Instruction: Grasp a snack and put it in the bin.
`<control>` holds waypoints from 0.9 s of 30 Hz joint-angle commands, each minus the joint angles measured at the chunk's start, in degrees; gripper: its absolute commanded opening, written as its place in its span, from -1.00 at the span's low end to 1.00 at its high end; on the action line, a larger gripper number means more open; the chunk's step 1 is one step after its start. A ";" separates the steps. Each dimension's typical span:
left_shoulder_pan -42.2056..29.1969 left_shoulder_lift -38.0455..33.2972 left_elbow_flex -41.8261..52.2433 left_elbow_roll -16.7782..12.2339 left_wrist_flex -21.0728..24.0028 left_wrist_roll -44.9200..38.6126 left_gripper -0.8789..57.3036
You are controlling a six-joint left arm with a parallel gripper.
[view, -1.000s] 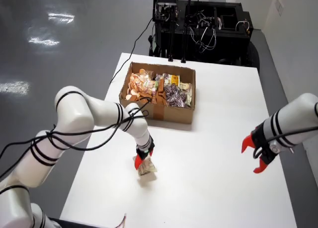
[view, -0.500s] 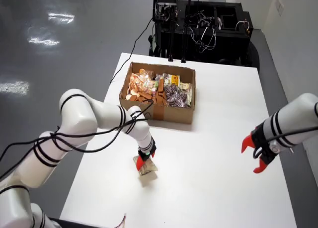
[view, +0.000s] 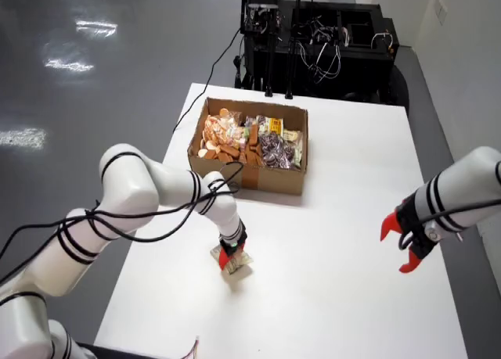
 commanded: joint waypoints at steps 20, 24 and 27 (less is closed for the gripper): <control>-1.45 -1.23 -1.38 1.93 4.00 -3.68 -0.45; -1.66 -2.51 -2.41 2.71 5.23 -4.52 -0.53; -1.73 -3.44 -3.76 3.34 6.25 -4.83 -0.56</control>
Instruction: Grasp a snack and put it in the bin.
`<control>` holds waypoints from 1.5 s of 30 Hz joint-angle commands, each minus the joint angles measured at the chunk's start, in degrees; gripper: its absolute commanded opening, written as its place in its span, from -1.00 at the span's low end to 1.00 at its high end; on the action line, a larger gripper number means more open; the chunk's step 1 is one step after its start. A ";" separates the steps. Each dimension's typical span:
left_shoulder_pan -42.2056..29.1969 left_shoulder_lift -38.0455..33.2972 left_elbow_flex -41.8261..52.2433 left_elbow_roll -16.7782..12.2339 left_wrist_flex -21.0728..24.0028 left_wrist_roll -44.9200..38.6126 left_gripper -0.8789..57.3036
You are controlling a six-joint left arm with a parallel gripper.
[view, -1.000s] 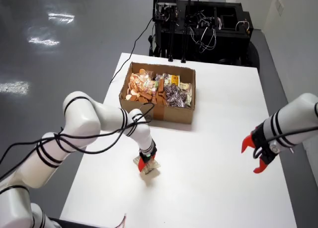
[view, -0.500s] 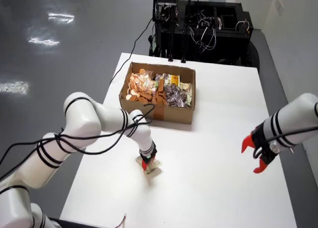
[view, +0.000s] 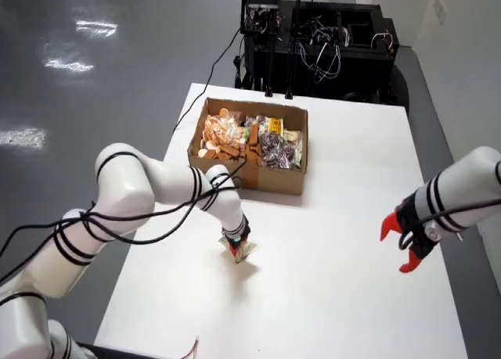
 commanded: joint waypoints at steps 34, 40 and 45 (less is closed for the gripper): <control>3.82 13.54 -49.06 5.39 15.16 6.94 -0.57; 6.03 23.42 -67.58 5.35 19.26 8.48 -0.58; 7.64 26.02 -72.78 5.96 18.59 9.44 -0.59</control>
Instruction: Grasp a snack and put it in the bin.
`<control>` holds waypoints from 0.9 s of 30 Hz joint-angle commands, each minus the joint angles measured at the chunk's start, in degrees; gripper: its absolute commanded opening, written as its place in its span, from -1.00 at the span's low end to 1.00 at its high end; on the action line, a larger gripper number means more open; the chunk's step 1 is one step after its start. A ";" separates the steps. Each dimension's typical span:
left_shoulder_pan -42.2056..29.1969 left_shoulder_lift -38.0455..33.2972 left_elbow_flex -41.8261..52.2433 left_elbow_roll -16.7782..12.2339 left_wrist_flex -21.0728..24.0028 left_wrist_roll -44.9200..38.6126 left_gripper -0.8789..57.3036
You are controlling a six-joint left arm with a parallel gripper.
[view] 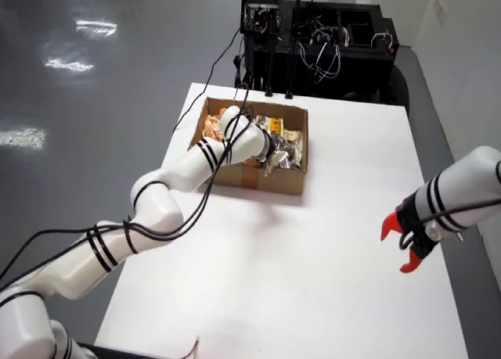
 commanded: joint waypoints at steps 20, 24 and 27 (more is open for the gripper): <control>5.78 2.44 -8.97 0.21 -7.26 -2.53 0.36; 4.24 2.46 -11.63 1.83 -4.01 -2.15 0.11; 2.96 2.47 -13.76 2.61 -0.92 -2.00 -0.14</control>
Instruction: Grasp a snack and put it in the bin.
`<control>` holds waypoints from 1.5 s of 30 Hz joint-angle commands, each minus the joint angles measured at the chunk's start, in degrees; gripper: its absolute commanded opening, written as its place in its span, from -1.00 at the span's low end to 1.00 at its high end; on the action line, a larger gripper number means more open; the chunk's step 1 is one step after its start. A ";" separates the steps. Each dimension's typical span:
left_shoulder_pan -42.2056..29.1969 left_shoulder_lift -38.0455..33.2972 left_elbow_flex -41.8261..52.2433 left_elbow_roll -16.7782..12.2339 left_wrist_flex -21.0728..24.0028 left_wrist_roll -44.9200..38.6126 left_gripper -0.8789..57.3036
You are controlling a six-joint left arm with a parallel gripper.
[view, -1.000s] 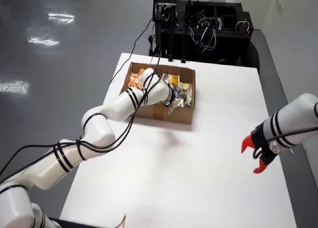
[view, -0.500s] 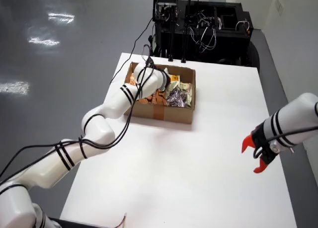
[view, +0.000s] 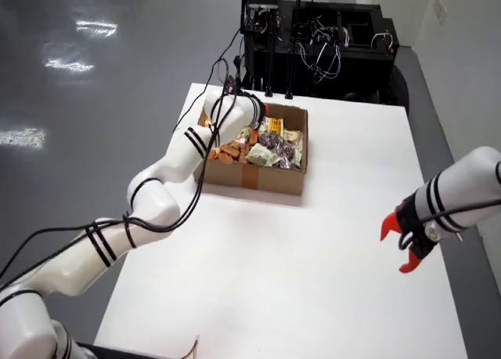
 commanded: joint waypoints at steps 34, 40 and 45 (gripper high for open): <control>-24.29 -12.80 18.12 -1.41 22.80 -5.32 -0.99; -28.33 -16.72 24.79 -3.42 22.75 -7.09 -0.99; -30.20 -21.61 31.56 -6.24 22.64 -8.52 -0.96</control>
